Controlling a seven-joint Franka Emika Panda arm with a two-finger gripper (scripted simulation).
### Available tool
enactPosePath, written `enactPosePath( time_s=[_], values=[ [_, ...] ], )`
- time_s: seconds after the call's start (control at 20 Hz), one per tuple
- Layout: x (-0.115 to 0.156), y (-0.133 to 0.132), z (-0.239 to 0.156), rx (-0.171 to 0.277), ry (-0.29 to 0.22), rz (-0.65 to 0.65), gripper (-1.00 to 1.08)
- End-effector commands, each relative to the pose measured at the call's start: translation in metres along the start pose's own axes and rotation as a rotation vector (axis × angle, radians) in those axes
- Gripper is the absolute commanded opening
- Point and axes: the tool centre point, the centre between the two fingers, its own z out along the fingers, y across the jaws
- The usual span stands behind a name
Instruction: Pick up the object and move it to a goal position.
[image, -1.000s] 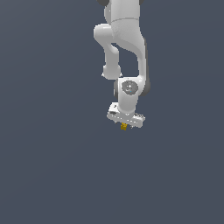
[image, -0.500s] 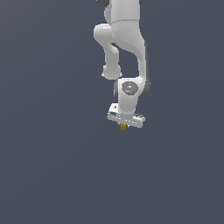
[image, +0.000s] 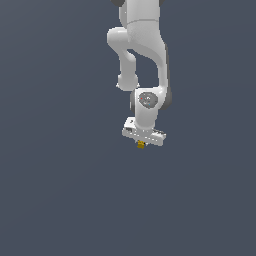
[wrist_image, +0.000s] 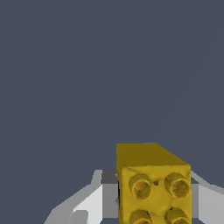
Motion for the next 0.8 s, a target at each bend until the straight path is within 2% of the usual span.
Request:
enactPosePath(
  time_s=[0.0, 0.35, 0.75],
  values=[
    [0.004, 0.000, -0.009, 0.001, 0.001, 0.000, -1.00],
    [0.022, -0.002, -0.049, 0.001, 0.001, 0.000, -1.00],
    [0.055, -0.004, -0.120, 0.001, 0.001, 0.000, -1.00]
  ],
)
